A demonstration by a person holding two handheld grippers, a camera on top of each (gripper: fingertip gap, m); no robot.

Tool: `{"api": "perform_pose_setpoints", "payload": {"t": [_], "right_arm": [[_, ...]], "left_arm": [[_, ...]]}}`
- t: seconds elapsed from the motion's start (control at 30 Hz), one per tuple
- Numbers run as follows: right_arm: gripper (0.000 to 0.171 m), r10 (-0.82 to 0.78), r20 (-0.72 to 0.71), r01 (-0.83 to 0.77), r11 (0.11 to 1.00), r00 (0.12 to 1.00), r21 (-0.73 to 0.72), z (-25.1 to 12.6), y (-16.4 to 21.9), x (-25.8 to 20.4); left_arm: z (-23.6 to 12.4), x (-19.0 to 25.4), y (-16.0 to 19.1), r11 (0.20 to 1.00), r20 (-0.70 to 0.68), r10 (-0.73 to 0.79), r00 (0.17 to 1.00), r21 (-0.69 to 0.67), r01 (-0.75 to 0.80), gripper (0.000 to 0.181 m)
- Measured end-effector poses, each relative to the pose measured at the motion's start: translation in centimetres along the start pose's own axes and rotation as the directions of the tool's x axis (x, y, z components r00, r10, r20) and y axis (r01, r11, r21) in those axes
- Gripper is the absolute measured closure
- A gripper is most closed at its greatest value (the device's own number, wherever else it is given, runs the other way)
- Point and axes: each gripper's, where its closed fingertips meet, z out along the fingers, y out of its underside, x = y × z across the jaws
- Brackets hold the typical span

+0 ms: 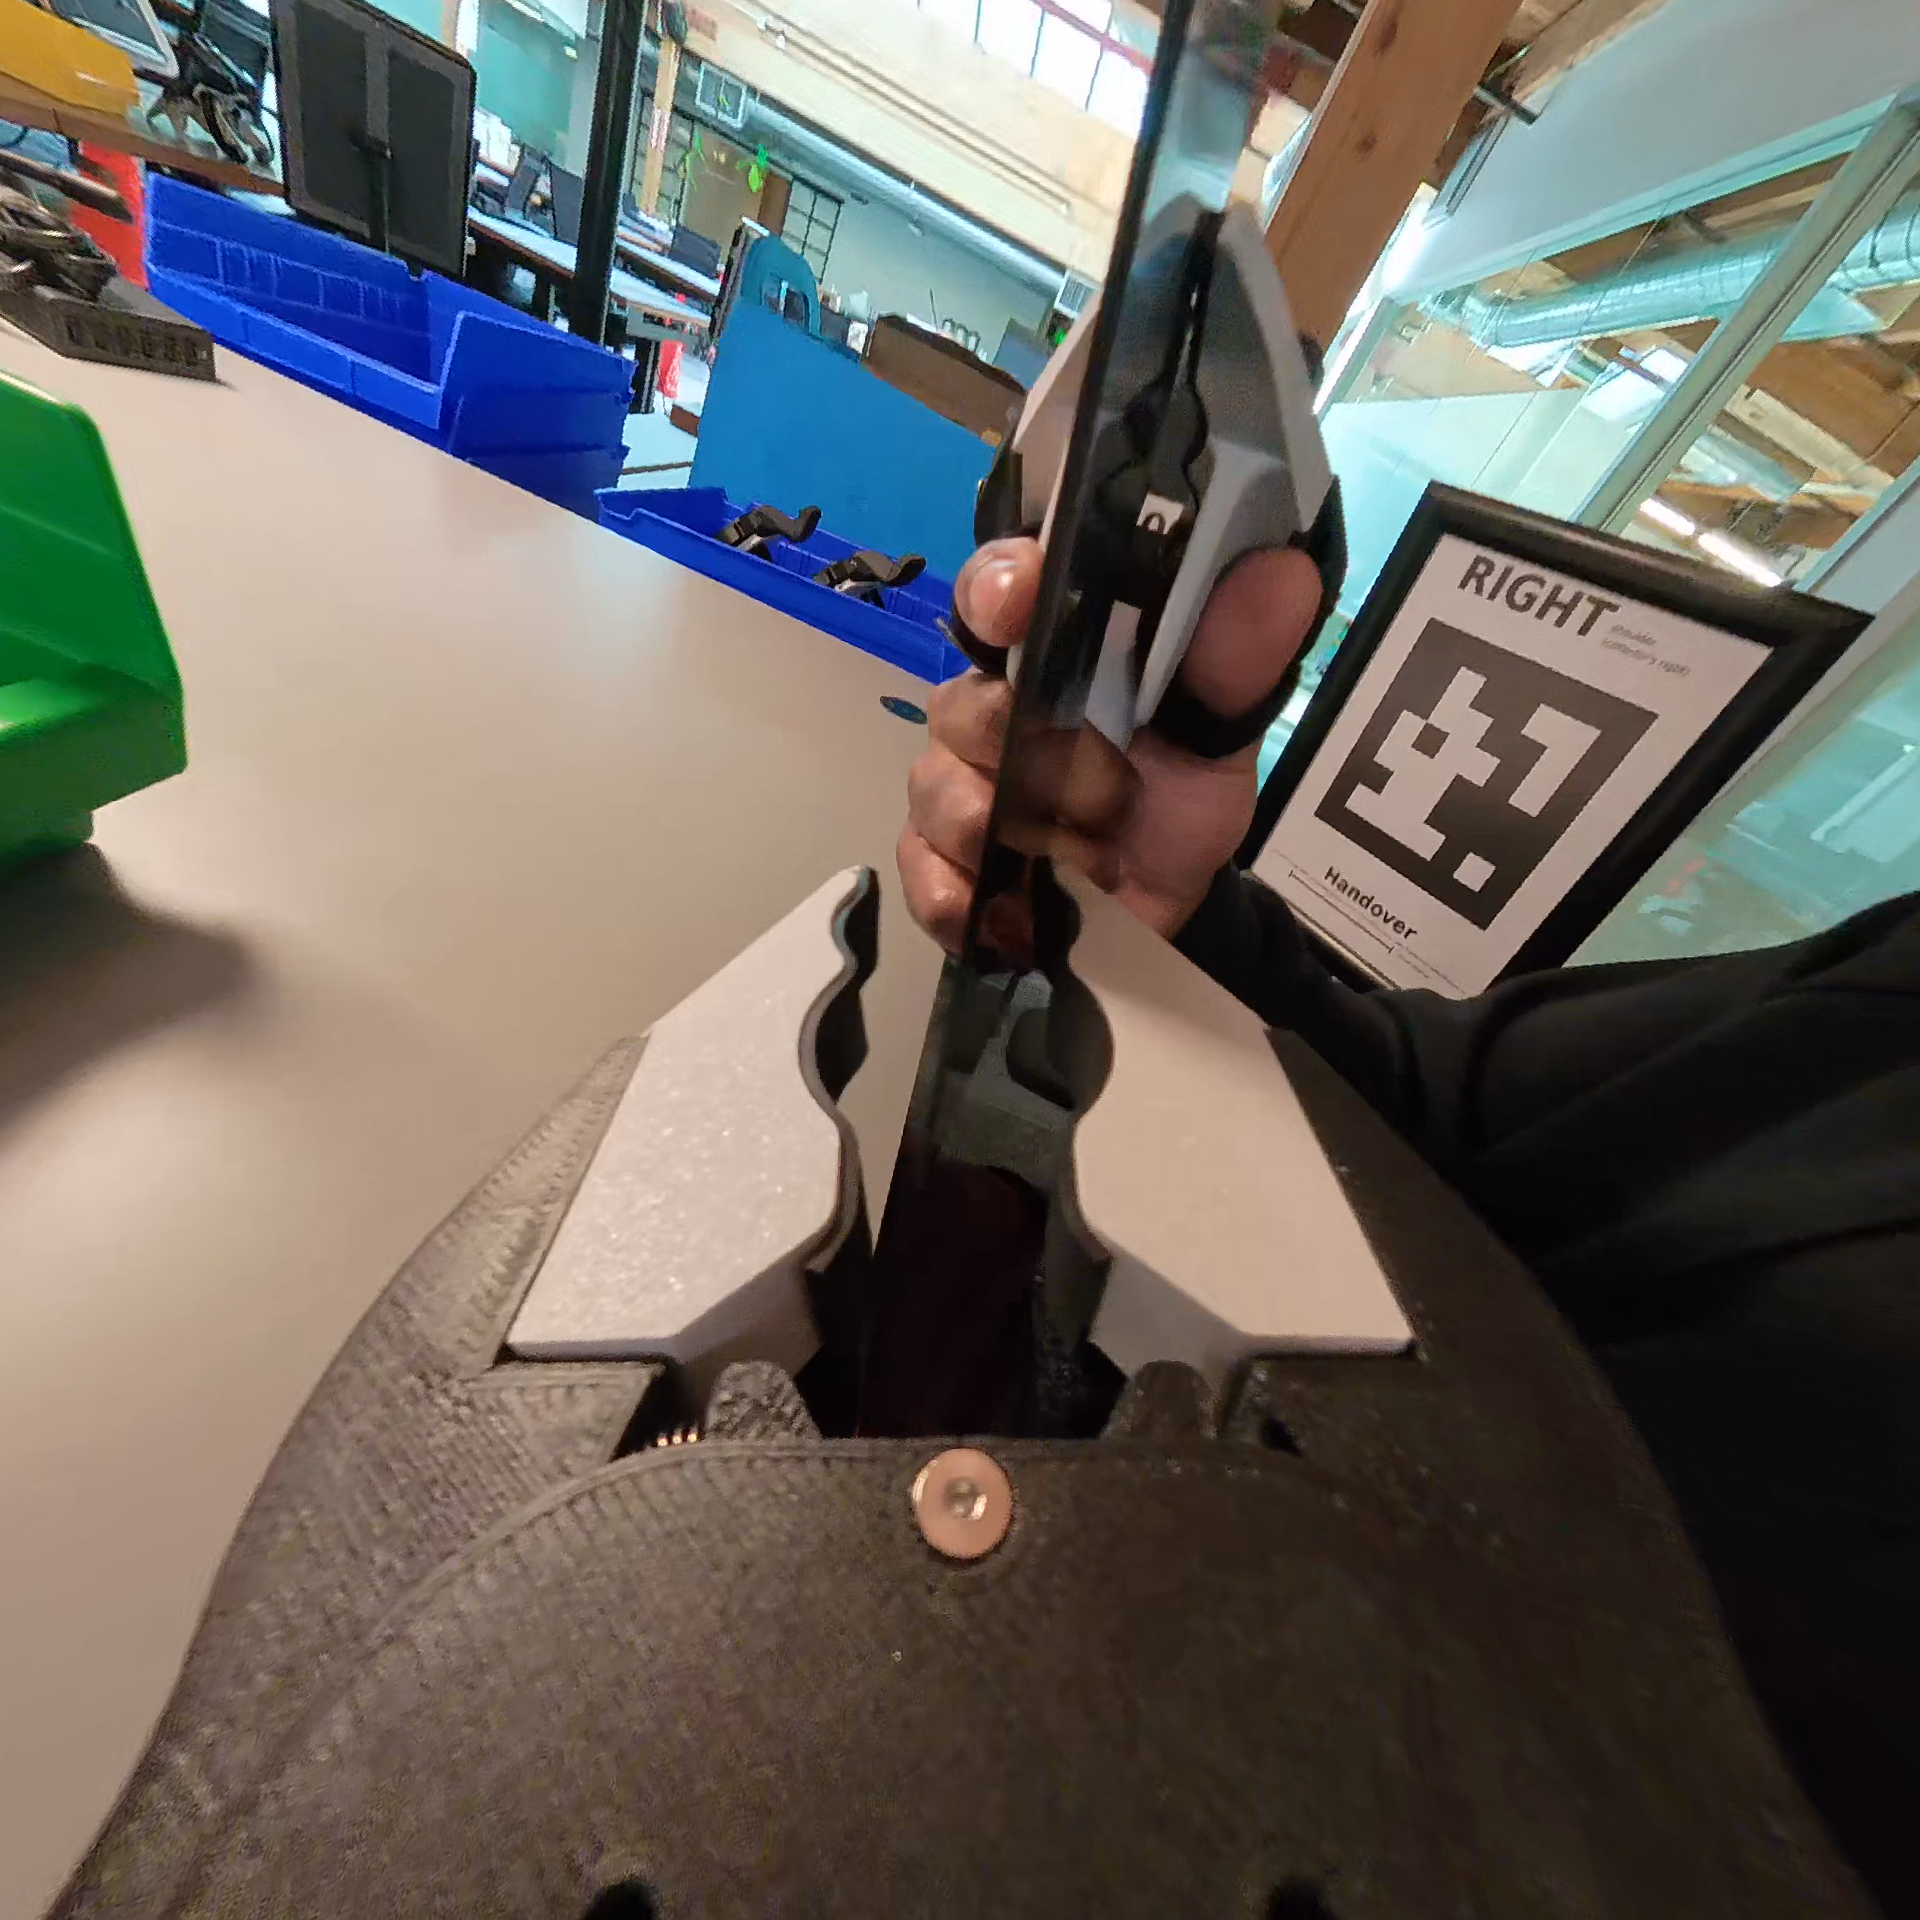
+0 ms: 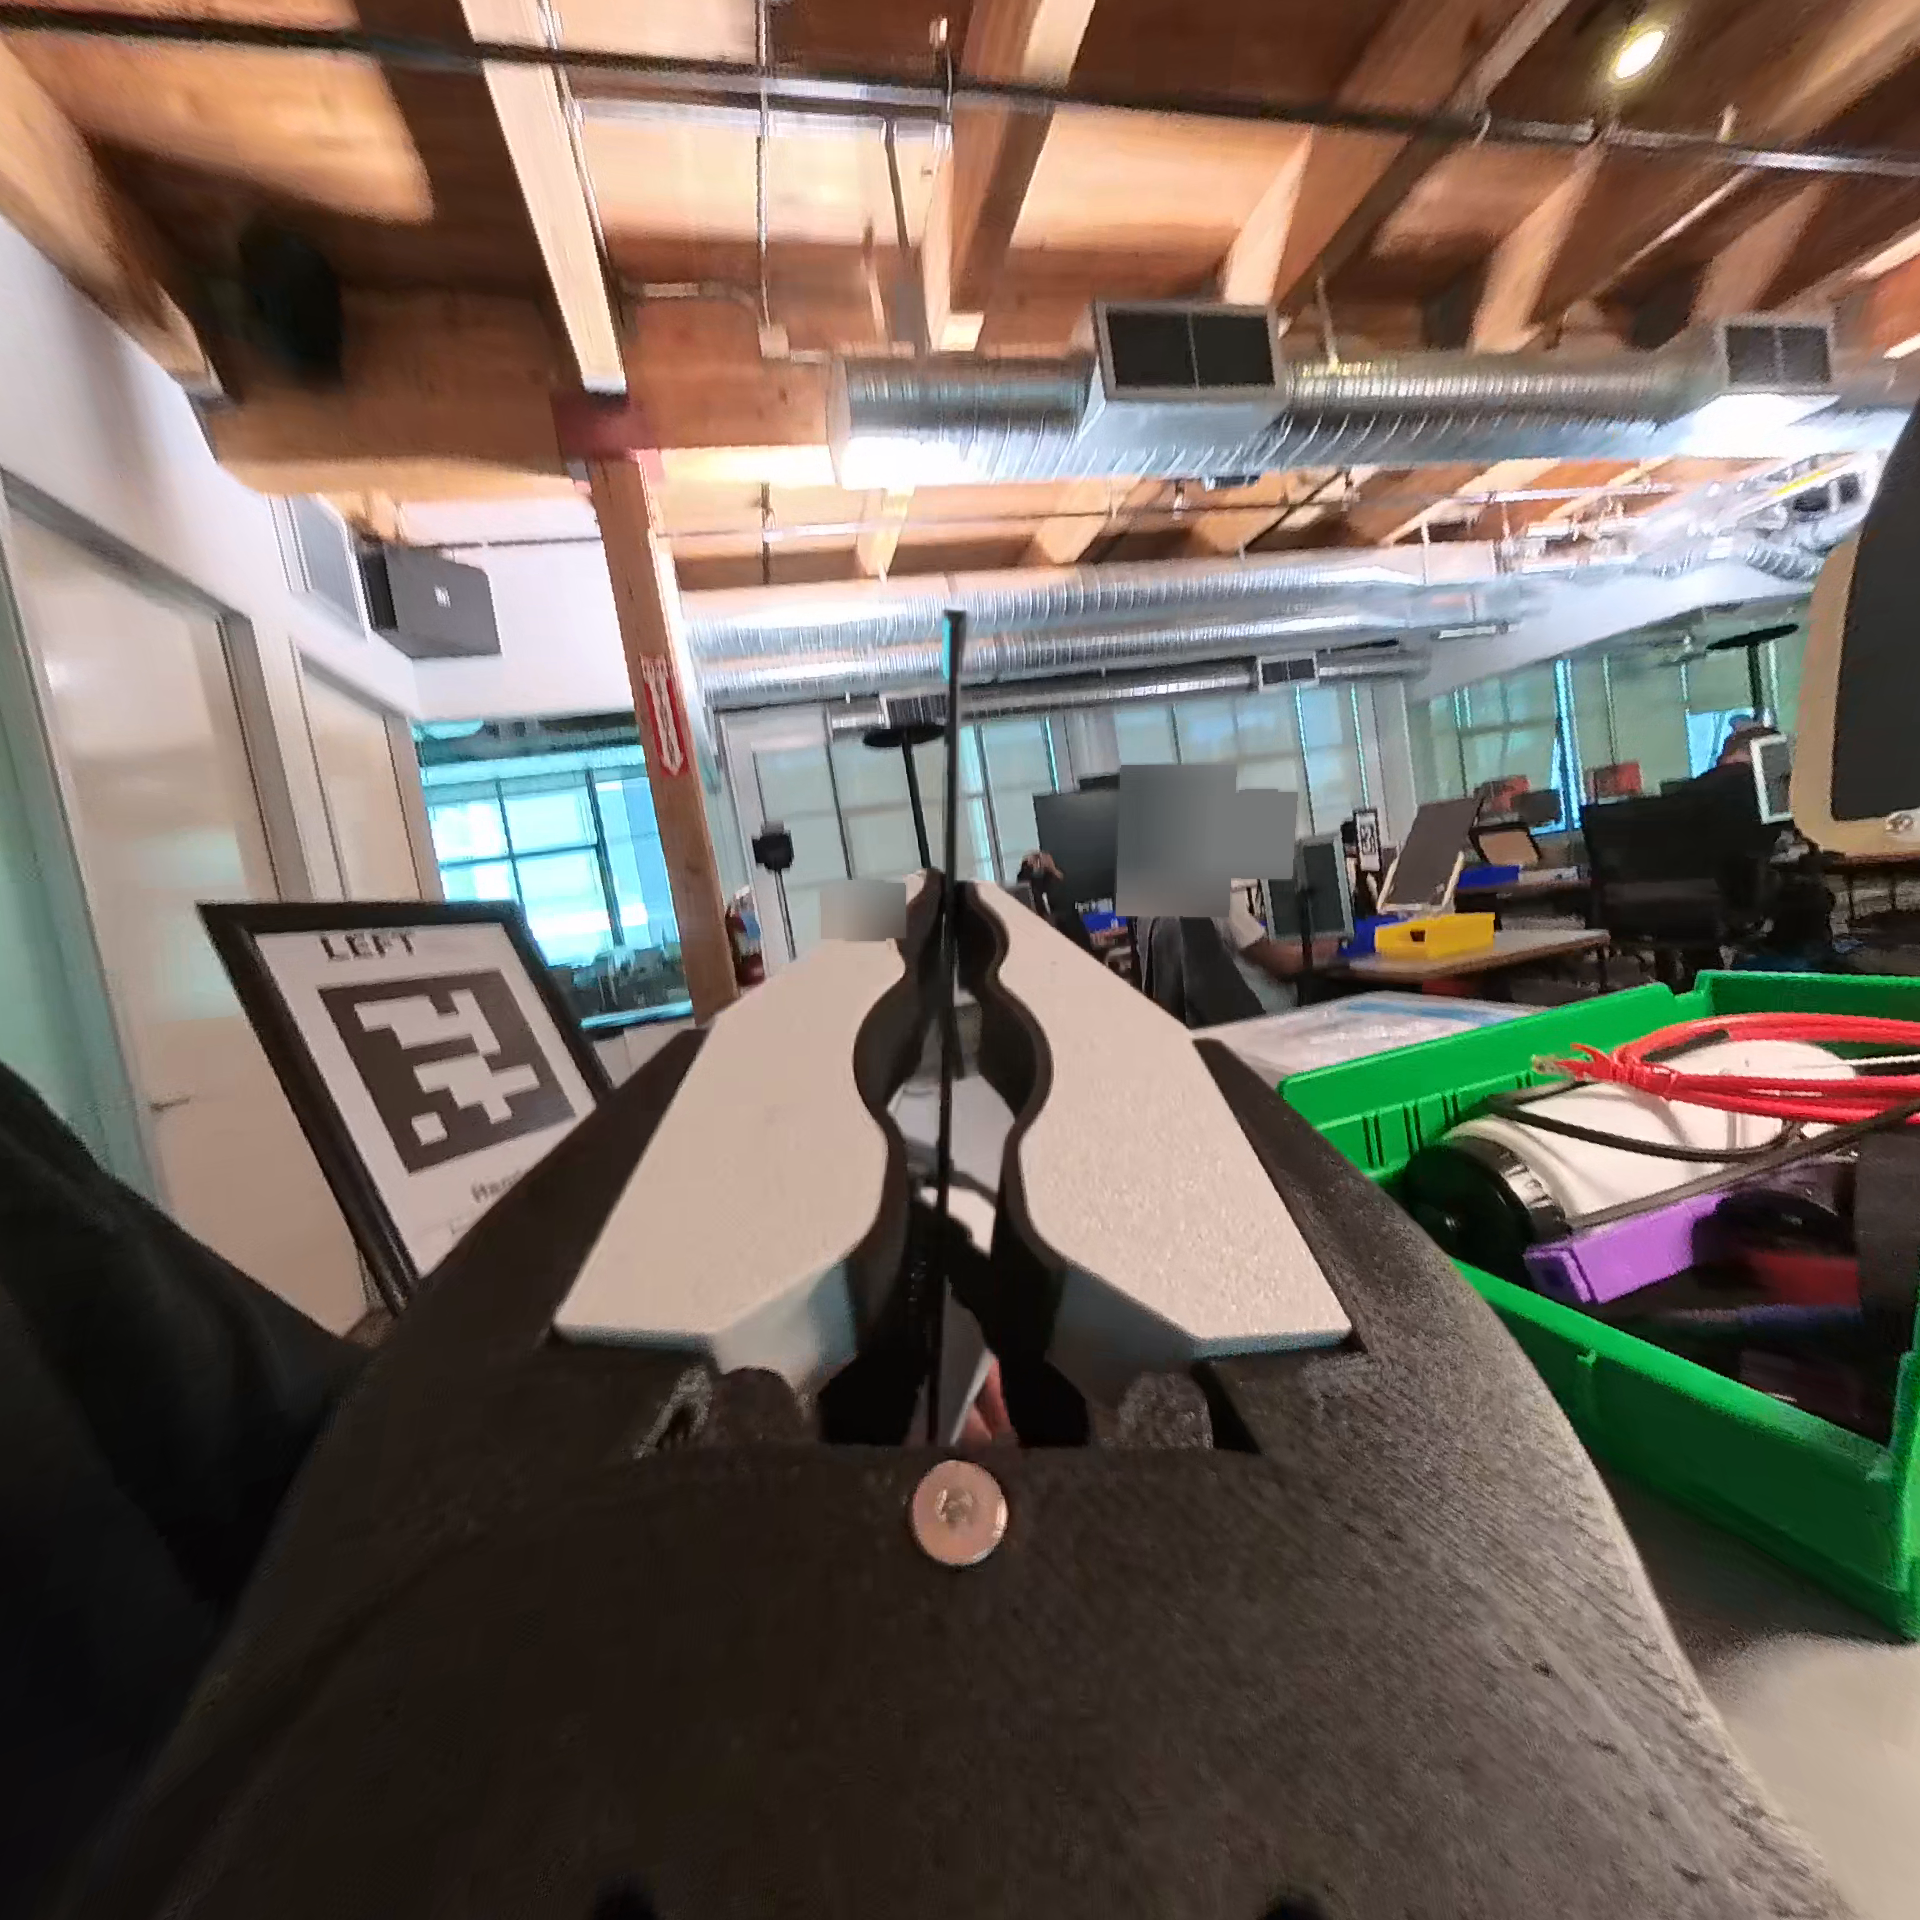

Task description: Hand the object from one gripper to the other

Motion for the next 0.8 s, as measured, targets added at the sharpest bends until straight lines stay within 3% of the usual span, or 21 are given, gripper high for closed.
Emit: {"api": "perform_pose_setpoints", "payload": {"t": [0.2,0.5,0.6,0.8], "right_arm": [[0.166,0.018,-0.035,-0.016,0.998,0.999,0.069,-0.6,-0.7,1.1],[0.167,0.038,-0.056,-0.035,0.998,0.998,0.061,-1.6,0.2,3.1],[0.166,0.041,-0.055,-0.039,0.999,0.998,0.032,-1.4,0.8,3.3],[0.152,-0.167,-0.16,0.161,0.986,0.973,-0.052,-2.8,-0.6,4.5]], "left_arm": [[0.3,0.6,-1.0,0.996,-0.047,-0.006,0.999,0.086,0.01,0.174],[-3.1,1.1,-4.9,0.966,0.045,0.122,0.992,0.225,-0.129,0.179],[-3.8,0.8,-5.1,0.964,0.08,0.15,0.985,0.21,-0.164,0.179],[-5.1,0.4,-5.7,0.963,0.167,0.189,0.968,0.163,-0.216,0.179]]}}
